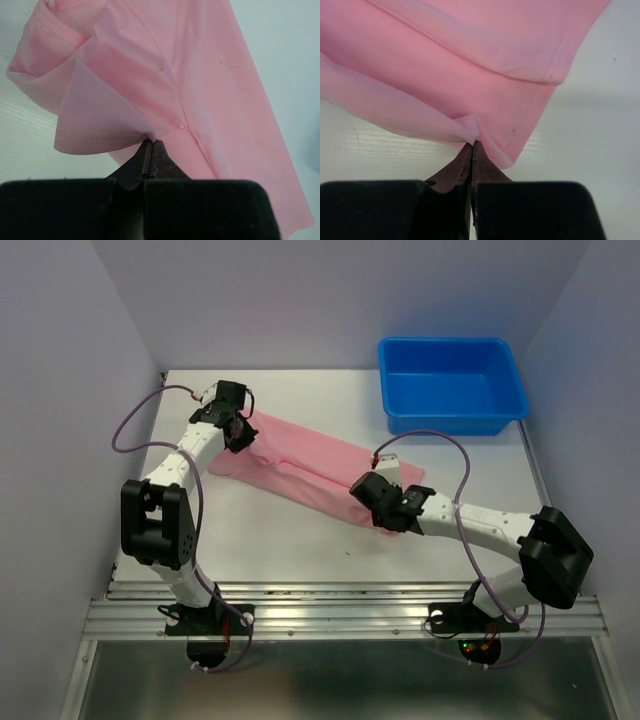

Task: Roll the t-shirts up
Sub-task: Fold the T-shirt at the center of the board.

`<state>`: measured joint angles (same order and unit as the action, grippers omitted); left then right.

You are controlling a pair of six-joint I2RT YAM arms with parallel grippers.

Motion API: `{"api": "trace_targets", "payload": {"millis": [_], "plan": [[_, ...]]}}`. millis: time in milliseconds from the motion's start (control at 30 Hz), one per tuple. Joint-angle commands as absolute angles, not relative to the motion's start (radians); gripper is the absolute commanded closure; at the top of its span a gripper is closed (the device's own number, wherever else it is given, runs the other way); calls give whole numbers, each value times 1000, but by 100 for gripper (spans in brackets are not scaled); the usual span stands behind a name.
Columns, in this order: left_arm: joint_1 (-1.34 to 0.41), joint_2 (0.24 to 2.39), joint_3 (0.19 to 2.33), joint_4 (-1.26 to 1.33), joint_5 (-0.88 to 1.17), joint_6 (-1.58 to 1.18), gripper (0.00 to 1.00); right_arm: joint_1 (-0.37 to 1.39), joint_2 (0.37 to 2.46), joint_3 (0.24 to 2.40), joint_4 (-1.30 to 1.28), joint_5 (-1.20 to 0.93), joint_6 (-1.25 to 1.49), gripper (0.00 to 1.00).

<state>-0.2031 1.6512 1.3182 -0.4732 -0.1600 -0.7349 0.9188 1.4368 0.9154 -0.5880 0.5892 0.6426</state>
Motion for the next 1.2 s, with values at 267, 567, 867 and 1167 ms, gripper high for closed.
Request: {"api": "trace_targets", "payload": {"millis": [267, 567, 867, 1167], "plan": [[-229, 1744, 1419, -465, -212, -686, 100, 857, 1509, 942, -474, 540, 554, 99], [-258, 1816, 1494, -468, -250, -654, 100, 839, 1539, 930, -457, 526, 548, 99], [-293, 1896, 1558, -482, -294, -627, 100, 809, 1545, 919, -448, 538, 526, 99], [-331, 1866, 1595, -465, -342, -561, 46, 724, 1459, 887, -472, 557, 518, 68]]}}
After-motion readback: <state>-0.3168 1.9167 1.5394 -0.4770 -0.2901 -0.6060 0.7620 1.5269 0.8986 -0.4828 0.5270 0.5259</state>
